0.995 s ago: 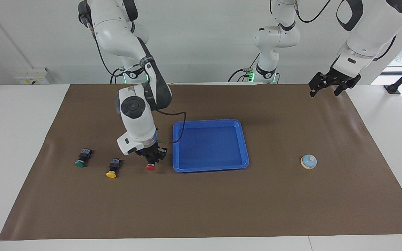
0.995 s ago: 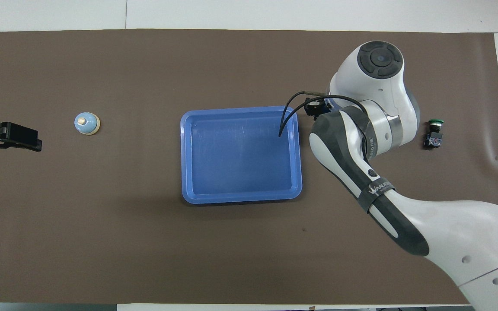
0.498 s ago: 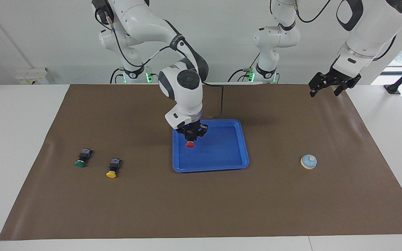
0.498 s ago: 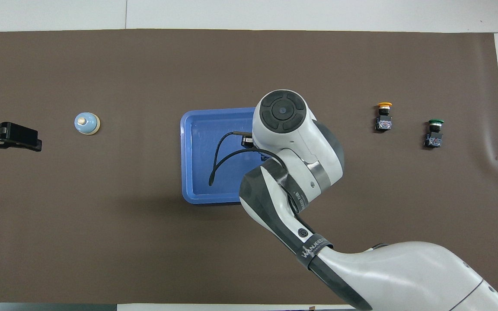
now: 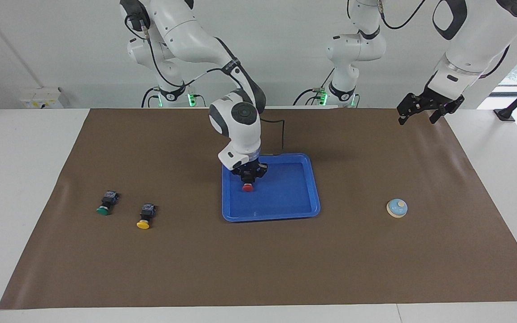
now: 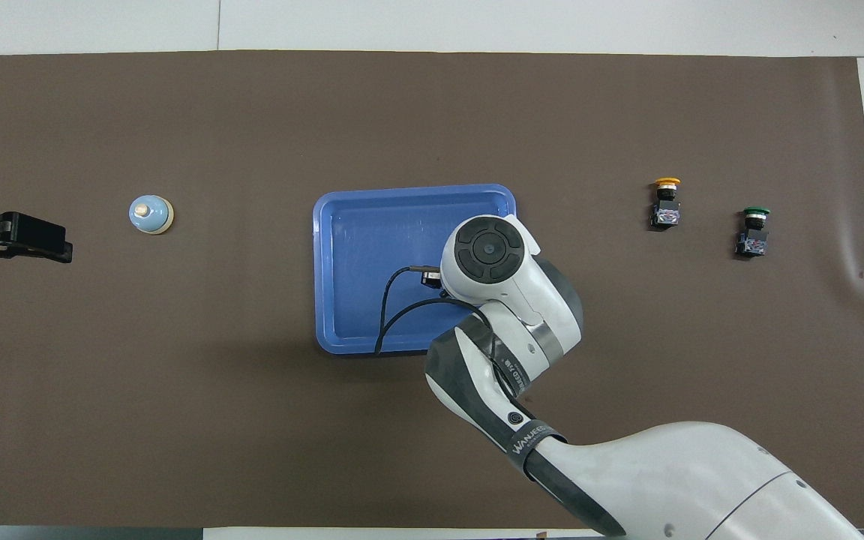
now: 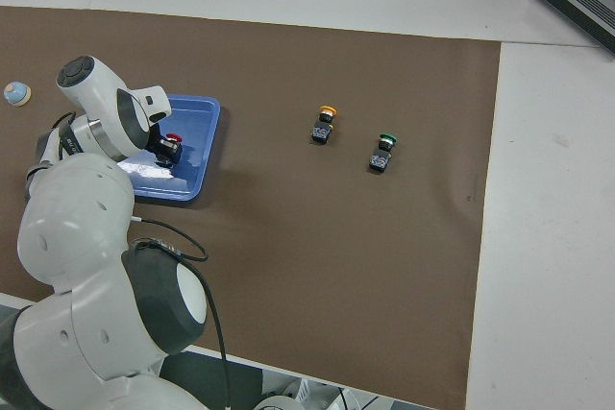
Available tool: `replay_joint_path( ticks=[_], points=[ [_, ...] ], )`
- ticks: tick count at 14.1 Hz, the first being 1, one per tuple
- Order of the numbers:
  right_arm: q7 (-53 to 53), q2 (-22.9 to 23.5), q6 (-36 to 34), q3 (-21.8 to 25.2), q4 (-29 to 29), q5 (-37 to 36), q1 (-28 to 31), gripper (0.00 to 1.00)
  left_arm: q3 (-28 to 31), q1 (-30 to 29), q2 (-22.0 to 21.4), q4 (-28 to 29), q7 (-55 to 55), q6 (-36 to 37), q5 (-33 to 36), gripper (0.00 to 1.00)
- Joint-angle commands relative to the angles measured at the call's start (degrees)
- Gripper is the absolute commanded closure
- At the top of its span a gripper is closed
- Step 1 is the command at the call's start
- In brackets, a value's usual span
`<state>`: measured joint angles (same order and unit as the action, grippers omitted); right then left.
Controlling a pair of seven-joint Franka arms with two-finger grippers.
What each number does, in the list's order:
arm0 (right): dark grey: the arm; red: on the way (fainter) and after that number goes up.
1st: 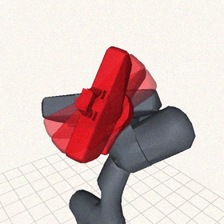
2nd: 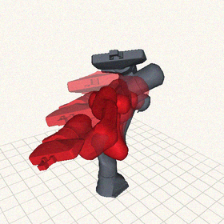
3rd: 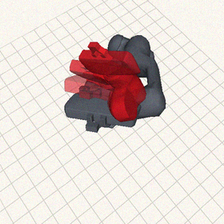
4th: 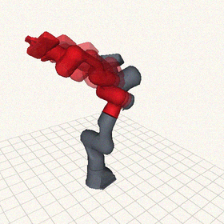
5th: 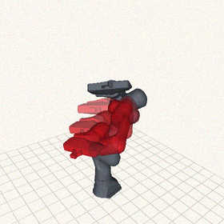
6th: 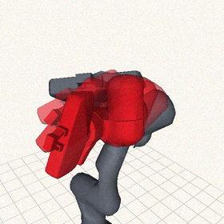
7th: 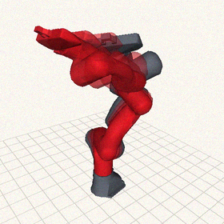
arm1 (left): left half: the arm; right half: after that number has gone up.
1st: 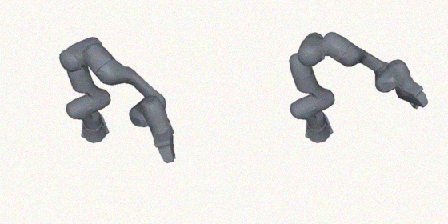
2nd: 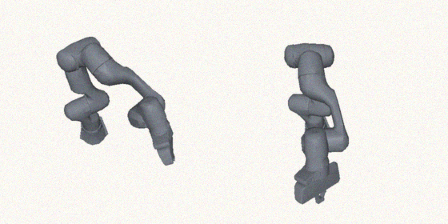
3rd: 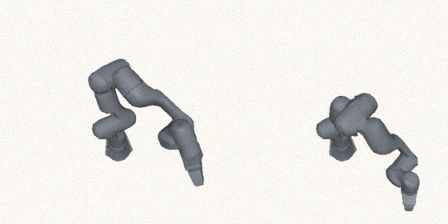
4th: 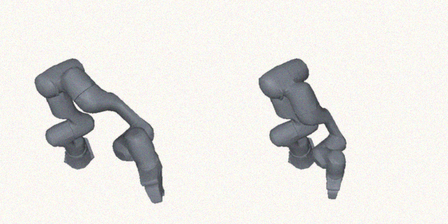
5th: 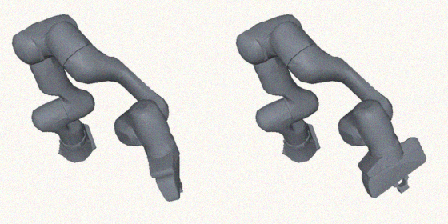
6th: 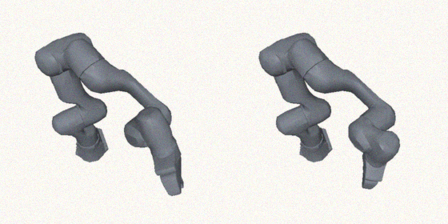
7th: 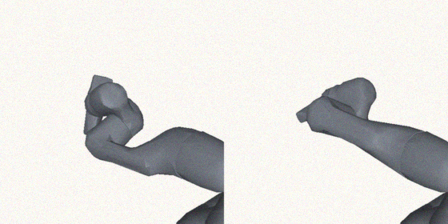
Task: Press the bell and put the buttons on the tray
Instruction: 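Carry the red button with the right gripper into the blue tray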
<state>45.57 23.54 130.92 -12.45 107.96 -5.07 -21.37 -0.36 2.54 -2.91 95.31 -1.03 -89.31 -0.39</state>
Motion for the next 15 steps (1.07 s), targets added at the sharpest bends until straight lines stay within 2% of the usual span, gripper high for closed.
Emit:
replay_joint_path(
  ticks=[1, 9, 10, 11, 13, 15],
  points=[
    [-0.13, -2.18, 1.54, -0.12, 2.78, 0.42, 0.98, 1.00, 0.28, -0.08, 0.01, -0.30, -0.38, 0.72, -0.84, 0.00],
    [2.86, -2.18, 1.71, -0.03, 3.31, 0.42, 2.21, 1.00, 0.28, 0.00, 0.01, -0.30, -0.38, 0.72, -0.84, 0.00],
    [3.03, -2.18, 1.62, -0.03, 3.22, 0.42, 2.21, 0.09, 0.28, 0.00, 0.01, -0.30, -0.38, 0.72, -0.84, 0.00],
    [3.82, -2.18, 1.01, -0.03, 2.70, 0.42, 2.21, 0.00, 0.28, 0.00, 0.01, -0.30, -0.38, 0.72, -0.84, 0.00],
    [6.19, -3.32, -0.74, -0.03, 1.82, 0.42, 2.82, 0.00, 0.28, -0.08, 0.01, -0.30, -0.38, 0.72, -0.84, 0.00],
    [6.11, -4.64, -7.04, -0.03, -2.03, 0.42, 5.10, 0.00, 0.28, -0.08, 0.01, -0.30, -0.38, 0.72, -0.84, 0.00]
  ],
)
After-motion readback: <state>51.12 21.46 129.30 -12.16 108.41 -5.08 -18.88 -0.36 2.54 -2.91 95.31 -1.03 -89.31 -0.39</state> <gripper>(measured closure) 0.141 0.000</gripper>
